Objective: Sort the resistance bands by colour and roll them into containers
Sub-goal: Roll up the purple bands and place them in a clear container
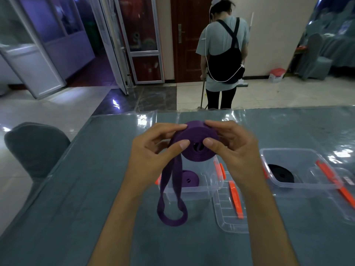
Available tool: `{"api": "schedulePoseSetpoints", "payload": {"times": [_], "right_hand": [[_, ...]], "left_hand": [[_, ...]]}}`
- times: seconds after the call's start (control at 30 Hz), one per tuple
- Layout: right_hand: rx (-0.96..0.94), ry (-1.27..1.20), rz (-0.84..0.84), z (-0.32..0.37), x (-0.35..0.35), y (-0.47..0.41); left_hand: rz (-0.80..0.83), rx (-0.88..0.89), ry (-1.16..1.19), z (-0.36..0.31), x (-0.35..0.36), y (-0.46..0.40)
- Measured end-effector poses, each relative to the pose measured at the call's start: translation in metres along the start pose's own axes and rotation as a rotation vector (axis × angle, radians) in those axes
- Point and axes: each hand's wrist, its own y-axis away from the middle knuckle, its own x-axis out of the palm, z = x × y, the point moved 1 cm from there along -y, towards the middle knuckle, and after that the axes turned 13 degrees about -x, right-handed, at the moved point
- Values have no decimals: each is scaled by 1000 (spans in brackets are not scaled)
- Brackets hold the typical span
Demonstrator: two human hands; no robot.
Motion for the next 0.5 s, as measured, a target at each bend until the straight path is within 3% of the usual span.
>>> {"api": "schedulePoseSetpoints", "payload": {"times": [0.17, 0.27, 0.37, 0.5], "right_hand": [[139, -30, -3, -7, -2, 4], [40, 47, -74, -3, 1, 2], [-58, 86, -140, -3, 4, 2], [108, 1, -50, -8, 1, 4]], "left_hand": [[-77, 53, -21, 3, -1, 3], [-132, 54, 53, 5, 10, 5], [-40, -47, 73, 5, 8, 1], [-59, -81, 41, 2, 2, -2]]}}
